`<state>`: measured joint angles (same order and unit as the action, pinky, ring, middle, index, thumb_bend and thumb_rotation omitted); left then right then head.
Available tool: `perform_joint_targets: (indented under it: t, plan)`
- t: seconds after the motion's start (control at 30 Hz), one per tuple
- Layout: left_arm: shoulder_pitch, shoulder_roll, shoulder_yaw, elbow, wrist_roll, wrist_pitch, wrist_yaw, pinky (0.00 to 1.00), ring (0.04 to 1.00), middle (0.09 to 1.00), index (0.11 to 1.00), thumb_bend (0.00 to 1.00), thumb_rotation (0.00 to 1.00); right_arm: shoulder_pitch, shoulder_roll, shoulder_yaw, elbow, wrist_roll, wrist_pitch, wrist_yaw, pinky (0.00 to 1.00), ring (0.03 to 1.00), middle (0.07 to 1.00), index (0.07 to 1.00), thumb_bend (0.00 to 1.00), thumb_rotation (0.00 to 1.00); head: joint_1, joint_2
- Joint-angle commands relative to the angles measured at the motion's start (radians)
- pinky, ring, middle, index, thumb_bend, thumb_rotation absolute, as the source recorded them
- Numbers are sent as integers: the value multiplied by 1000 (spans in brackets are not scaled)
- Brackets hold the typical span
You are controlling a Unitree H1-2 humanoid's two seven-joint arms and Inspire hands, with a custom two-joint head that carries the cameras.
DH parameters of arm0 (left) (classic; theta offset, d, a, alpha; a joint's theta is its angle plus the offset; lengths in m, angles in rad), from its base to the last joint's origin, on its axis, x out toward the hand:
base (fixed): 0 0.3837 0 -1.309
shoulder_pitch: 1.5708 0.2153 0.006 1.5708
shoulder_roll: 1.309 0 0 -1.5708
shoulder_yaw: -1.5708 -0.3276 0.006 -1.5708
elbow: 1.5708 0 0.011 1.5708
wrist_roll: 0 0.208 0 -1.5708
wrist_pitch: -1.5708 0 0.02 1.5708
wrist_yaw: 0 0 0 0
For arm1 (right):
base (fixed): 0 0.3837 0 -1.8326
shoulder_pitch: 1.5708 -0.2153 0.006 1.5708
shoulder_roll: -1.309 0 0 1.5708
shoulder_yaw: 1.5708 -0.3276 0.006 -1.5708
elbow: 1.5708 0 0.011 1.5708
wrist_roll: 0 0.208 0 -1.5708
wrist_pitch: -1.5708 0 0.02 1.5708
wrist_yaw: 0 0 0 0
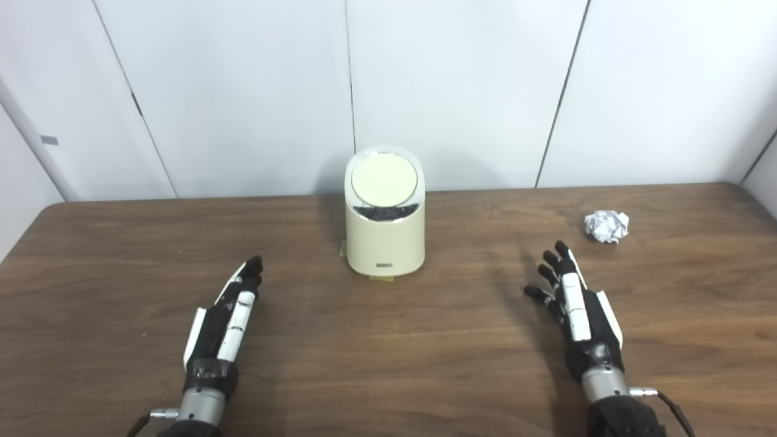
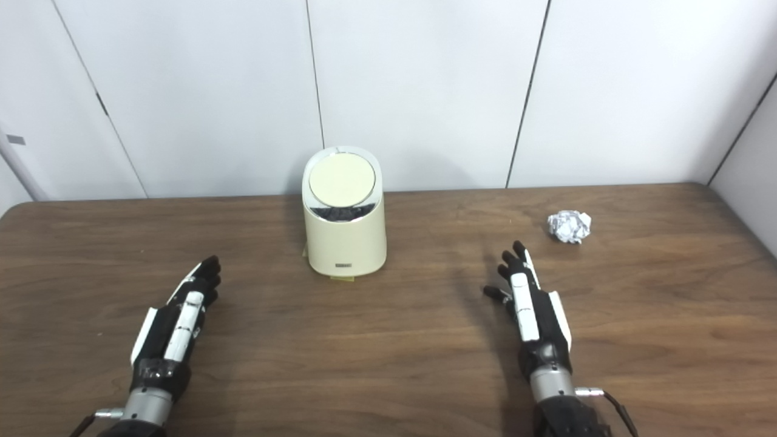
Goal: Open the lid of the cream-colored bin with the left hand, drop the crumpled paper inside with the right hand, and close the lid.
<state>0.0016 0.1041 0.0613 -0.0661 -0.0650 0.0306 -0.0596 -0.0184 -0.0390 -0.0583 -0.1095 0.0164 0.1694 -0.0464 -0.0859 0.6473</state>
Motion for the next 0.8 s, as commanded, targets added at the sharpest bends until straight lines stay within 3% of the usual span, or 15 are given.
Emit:
perform_joint_targets:
  t: [0.0, 0.57, 0.77]
  plan:
    - [11, -12, -14, 19, 5, 17, -1, 970, 956, 947, 953, 510, 811, -12, -3, 9, -1, -8, 15, 9, 961, 944, 960, 996, 533, 1000, -1, 0]
    - [13, -7, -17, 13, 7, 17, 2, 968, 957, 947, 950, 515, 820, -13, 11, 0, -15, 9, 34, 0, 977, 948, 963, 994, 514, 1000, 2, 0]
    - [15, 0, -23, -9, 14, 34, -1, 970, 955, 949, 956, 528, 765, -8, 4, 12, -33, -17, 46, -2, 953, 935, 951, 989, 514, 1000, 6, -4]
